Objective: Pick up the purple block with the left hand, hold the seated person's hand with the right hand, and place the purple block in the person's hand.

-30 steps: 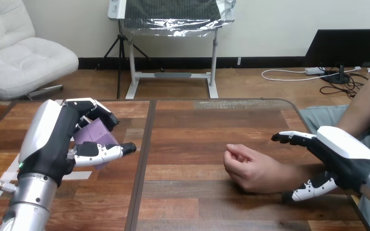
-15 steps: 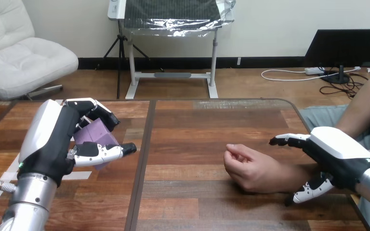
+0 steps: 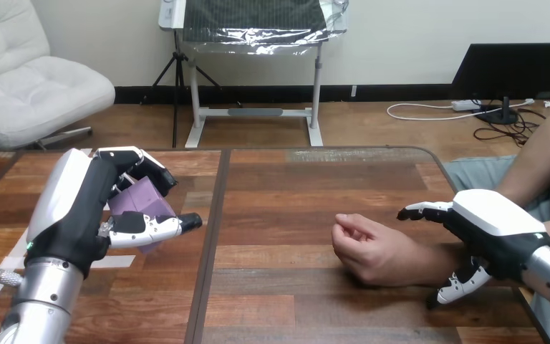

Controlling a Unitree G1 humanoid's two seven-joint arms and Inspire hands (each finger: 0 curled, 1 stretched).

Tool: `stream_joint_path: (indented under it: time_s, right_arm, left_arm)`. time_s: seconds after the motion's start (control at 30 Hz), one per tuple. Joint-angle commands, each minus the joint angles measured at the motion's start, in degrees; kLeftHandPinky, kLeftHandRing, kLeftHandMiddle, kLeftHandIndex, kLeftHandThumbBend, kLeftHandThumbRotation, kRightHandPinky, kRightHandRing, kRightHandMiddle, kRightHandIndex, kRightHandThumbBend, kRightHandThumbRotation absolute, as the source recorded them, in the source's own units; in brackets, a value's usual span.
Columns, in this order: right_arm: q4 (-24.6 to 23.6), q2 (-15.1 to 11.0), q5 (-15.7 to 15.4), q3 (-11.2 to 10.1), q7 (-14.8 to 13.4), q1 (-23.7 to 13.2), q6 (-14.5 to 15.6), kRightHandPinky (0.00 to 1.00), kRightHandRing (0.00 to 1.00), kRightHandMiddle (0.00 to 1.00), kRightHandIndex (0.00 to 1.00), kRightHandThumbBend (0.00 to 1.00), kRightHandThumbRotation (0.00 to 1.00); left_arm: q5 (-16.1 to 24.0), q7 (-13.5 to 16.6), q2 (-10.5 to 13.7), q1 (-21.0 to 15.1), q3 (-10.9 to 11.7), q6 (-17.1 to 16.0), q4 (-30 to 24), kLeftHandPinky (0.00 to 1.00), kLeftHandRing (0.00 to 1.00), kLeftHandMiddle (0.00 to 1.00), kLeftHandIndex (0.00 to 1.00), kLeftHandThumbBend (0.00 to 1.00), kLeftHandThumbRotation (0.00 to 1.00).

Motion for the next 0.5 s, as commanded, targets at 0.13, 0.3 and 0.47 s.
stream_joint_path:
  time_s: [0.13,0.3,0.47]
  right_arm:
    - [2.80,-0.75,-0.50,1.91,-0.62,-4.30,1.97,0.81,0.83,0.84,0.84,1.00,0.08]
    - [3.77,-0.67,-0.42,2.40,-0.92,-4.73,2.16,0.80,0.83,0.84,0.84,1.00,0.06]
    - [4.73,-0.54,-0.40,2.80,-0.84,-5.26,2.54,0.79,0.82,0.83,0.83,1.00,0.06]
  left_arm:
    - [-0.74,0.21,-0.04,-2.55,1.62,-0.88,-1.79,0.29,0.34,0.41,0.44,0.63,0.00]
    - [-1.04,0.02,-0.16,-2.51,1.65,-0.64,-1.92,0.28,0.33,0.40,0.44,0.63,0.00]
    - [-1.00,0.13,0.11,-2.57,1.55,-1.35,-1.51,0.28,0.33,0.40,0.44,0.63,0.00]
